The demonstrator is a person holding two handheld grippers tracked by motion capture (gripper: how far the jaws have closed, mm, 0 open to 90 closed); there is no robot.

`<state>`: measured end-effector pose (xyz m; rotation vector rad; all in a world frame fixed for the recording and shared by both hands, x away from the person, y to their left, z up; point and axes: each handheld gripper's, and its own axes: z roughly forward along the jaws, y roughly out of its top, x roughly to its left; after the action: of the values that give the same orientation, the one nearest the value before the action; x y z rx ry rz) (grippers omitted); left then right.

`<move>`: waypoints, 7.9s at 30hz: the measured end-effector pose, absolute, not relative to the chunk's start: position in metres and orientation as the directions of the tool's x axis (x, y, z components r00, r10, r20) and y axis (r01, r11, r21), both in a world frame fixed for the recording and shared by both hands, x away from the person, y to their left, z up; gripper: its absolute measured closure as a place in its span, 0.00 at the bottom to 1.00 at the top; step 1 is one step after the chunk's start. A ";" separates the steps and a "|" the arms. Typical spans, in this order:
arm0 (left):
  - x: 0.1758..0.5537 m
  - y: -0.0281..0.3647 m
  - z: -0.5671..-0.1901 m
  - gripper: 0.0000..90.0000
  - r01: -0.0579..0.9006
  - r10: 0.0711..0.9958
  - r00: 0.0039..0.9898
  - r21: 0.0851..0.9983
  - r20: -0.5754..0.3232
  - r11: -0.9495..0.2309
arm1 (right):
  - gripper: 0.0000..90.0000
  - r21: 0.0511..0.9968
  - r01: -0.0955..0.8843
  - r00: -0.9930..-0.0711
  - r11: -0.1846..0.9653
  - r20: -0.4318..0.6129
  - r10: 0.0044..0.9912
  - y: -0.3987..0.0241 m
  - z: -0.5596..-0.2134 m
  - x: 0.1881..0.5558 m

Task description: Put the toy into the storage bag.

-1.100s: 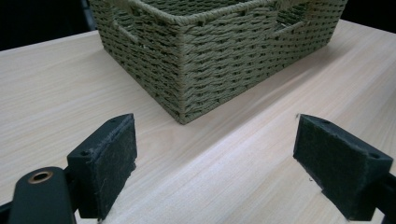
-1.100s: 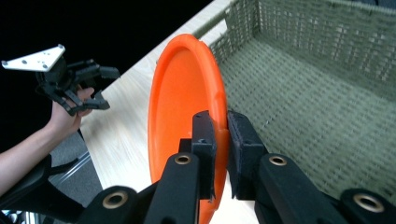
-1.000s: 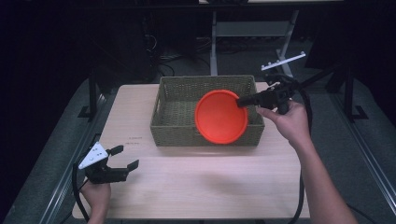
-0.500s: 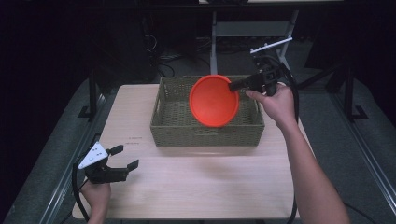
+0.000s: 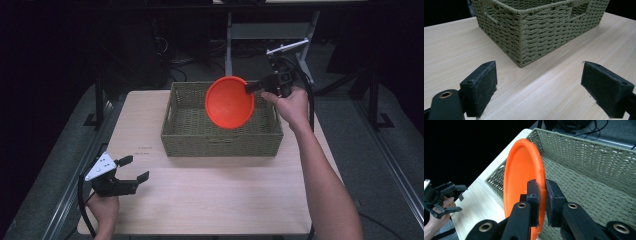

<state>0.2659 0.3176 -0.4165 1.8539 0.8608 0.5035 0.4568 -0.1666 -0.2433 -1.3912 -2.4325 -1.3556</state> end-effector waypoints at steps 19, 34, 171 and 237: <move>0.268 0.319 -0.416 0.14 0.343 0.750 0.660 0.906 -0.044 -0.248 | 0.91 0.638 0.757 -0.515 0.143 0.447 0.732 -0.173 -0.271 0.493; 0.269 0.317 -0.416 0.14 0.332 0.744 0.667 0.908 -0.035 -0.255 | 0.91 0.602 0.789 -0.464 0.122 0.455 0.760 -0.170 -0.296 0.505; 0.268 0.318 -0.417 0.14 0.342 0.740 0.671 0.905 -0.046 -0.253 | 0.17 0.632 0.750 -0.612 0.195 0.551 0.567 -0.240 -0.310 0.382; 0.265 0.316 -0.416 0.14 0.343 0.733 0.679 0.900 -0.039 -0.269 | 0.18 0.589 0.806 -0.509 0.062 0.635 0.581 -0.311 -0.411 0.297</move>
<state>0.2650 0.3155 -0.4159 1.8715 0.8455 0.4789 0.2967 -0.3110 -0.4108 -1.4118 -2.1080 -1.4254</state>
